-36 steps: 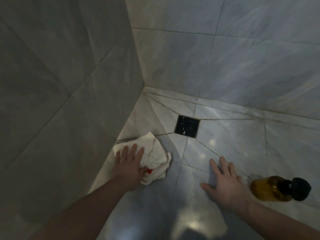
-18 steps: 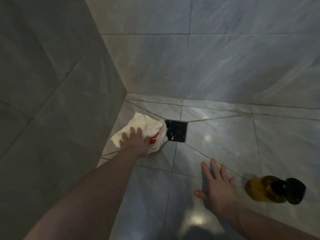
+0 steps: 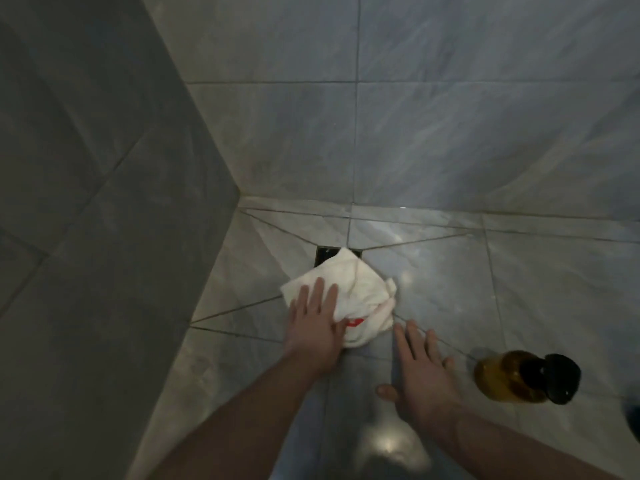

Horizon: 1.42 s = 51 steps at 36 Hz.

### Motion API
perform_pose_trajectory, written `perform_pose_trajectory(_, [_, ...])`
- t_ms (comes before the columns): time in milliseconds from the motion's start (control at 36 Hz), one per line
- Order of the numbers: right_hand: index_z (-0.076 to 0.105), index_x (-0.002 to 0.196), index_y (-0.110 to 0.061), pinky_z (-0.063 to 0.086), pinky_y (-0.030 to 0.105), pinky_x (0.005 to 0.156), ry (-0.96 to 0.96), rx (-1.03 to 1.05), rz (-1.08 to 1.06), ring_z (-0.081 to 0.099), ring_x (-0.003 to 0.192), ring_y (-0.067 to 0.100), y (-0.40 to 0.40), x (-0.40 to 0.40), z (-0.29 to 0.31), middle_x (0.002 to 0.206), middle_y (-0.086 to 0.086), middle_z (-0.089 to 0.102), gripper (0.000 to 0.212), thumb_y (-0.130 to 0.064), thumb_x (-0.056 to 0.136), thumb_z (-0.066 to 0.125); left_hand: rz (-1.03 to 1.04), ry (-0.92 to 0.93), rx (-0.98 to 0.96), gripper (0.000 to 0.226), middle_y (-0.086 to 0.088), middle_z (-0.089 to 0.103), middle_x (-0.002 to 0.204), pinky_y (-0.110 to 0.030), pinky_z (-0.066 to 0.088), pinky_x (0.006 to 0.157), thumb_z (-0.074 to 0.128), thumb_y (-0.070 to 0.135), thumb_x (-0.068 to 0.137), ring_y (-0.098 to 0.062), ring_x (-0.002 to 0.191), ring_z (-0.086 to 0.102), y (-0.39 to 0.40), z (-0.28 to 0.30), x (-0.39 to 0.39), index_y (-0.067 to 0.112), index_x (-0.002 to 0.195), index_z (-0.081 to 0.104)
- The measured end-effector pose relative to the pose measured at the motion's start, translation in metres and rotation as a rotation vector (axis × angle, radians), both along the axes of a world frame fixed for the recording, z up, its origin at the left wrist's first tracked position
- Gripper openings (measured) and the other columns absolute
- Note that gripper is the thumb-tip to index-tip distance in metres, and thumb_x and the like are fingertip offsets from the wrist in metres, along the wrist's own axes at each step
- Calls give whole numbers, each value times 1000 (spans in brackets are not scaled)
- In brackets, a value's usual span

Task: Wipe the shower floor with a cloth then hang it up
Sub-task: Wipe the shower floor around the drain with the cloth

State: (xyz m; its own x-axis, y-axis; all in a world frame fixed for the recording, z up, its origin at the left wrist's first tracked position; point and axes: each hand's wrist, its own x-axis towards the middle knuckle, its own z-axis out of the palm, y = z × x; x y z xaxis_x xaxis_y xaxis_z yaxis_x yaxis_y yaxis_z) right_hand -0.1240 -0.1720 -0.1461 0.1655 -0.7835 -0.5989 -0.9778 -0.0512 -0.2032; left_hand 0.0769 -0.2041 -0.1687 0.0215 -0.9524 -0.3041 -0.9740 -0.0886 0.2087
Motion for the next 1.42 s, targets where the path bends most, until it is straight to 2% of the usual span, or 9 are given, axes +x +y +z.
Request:
perform_pose_trajectory(139, [-19, 154, -23, 10, 60, 118, -42, -15, -12, -19, 148, 38, 2, -2, -1, 161, 4, -27, 108, -56, 89, 60, 113, -3, -110, 67, -4, 14, 162, -46, 27, 114, 25, 55, 93, -30, 147, 18, 51, -12, 56, 27, 153, 22])
perform_pose_trajectory(361, [-22, 153, -23, 8, 60, 118, -51, -15, -12, -21, 148, 38, 1, -1, 3, 160, 4, -30, 109, -54, 89, 61, 218, -103, -156, 77, -18, 20, 158, -50, 35, 110, 12, 64, 93, -40, 141, 27, 93, -11, 101, 15, 150, 26])
perform_pose_trajectory(667, [-20, 154, -23, 8, 60, 119, -70, -32, -43, -18, 149, 35, 3, 2, 9, 162, 2, -26, 110, -52, 88, 63, 372, -145, -36, 75, -23, 47, 142, -61, 45, 94, 27, 56, 83, -49, 125, 47, 57, 7, 71, 9, 133, 55])
perform_pose_trajectory(778, [-22, 153, -25, 8, 58, 120, -111, -61, -103, -13, 151, 31, 5, 3, 12, 163, -3, -20, 116, -53, 84, 68, 325, -158, 43, 85, -12, 34, 153, -50, 38, 102, 15, 67, 78, -40, 134, 37, 67, 20, 65, 20, 144, 40])
perform_pose_trajectory(1000, [-3, 157, -25, 20, 33, 122, -339, -201, -120, 14, 151, 17, 19, -20, 42, 165, -3, 6, 110, -3, 79, 71, 181, -23, 146, 97, -3, 27, 156, -37, 24, 113, -3, 70, 65, -33, 136, 27, 103, 47, 23, 30, 149, 25])
perform_pose_trajectory(1111, [13, 156, -28, 13, 22, 120, -450, -263, 67, 12, 150, 7, 27, -18, 57, 161, -13, 13, 88, -23, 77, 53, 45, 168, 182, 80, -4, 34, 154, -29, 20, 116, 11, 57, 78, -25, 140, 29, 110, 52, -14, 27, 148, 32])
perform_pose_trajectory(1222, [5, 156, -34, 7, 20, 119, -345, -184, 153, -7, 151, 8, 32, -7, 52, 162, -15, -10, 101, 1, 75, 55, 67, 429, 269, 66, 1, 51, 143, -22, 32, 112, 34, 42, 78, -16, 132, 46, 107, 60, -29, 25, 139, 50])
perform_pose_trajectory(1333, [-4, 156, -33, 4, 30, 123, -243, -117, 183, -15, 151, 16, 41, 4, 47, 162, -11, -18, 102, -23, 76, 58, 160, 446, 155, 46, 6, 70, 110, -27, 51, 89, 40, 51, 77, -17, 104, 64, 99, 63, -2, 34, 116, 59])
perform_pose_trajectory(1417, [-3, 156, -36, -6, 35, 122, -168, -149, 302, -19, 150, 23, 52, 14, 40, 162, -5, -22, 100, -43, 75, 55, 154, 287, -10, 50, 8, 64, 121, -27, 47, 94, 44, 45, 76, -17, 112, 58, 100, 67, 29, 32, 121, 61])
